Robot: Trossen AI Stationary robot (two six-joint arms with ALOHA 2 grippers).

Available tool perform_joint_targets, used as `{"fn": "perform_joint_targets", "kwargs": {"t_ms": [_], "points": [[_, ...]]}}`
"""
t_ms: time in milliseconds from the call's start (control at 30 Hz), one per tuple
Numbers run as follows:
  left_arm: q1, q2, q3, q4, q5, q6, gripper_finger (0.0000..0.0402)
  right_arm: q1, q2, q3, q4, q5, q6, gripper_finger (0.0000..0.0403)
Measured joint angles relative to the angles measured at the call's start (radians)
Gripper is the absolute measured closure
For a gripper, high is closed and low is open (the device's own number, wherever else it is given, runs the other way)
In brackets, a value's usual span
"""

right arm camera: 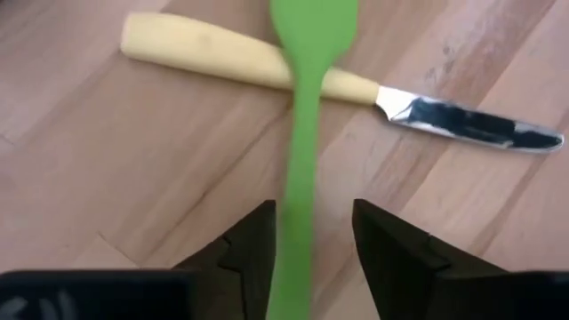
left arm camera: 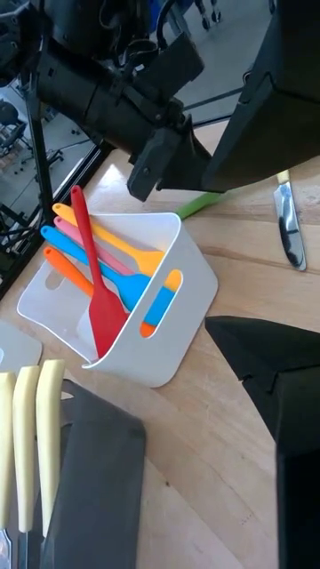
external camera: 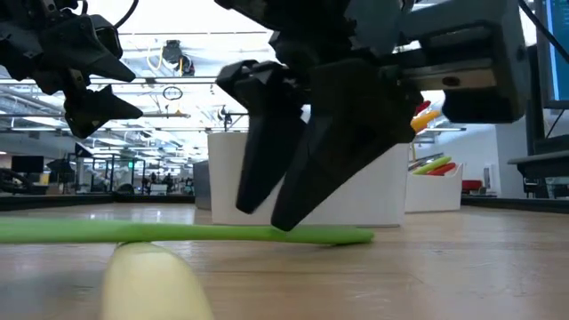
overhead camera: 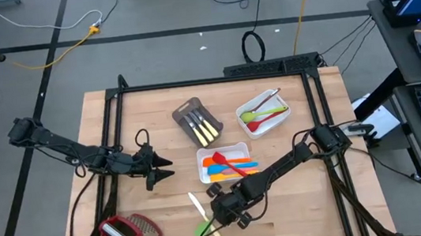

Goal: Pick & Place Kitchen Items
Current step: Put the green spatula into bottom white bin

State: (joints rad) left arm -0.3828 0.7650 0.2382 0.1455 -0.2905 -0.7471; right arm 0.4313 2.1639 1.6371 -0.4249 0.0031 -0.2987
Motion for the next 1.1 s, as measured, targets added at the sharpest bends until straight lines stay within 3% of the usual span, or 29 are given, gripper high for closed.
{"fn": "perform_joint_targets", "kwargs": {"t_ms": [233, 567, 800, 1100], "points": [[0.0, 0.0, 0.0, 0.0, 0.0, -0.001, 0.0151, -0.007, 0.021, 0.001, 0.04, -0.08, -0.001, 0.0255], [0.0, 0.0, 0.0, -0.003, 0.0, 0.0, 0.0151, -0.026, 0.045, 0.001, 0.07, -0.136, 0.023, 0.0286], [0.0, 0.0, 0.0, -0.003, 0.0, 0.001, 0.0151, -0.026, 0.045, 0.001, 0.07, -0.108, 0.025, 0.0378], [0.0, 0.0, 0.0, -0.006, 0.0, 0.005, 0.0151, -0.029, 0.037, 0.001, 0.047, -0.024, 0.022, 0.0379]]}}
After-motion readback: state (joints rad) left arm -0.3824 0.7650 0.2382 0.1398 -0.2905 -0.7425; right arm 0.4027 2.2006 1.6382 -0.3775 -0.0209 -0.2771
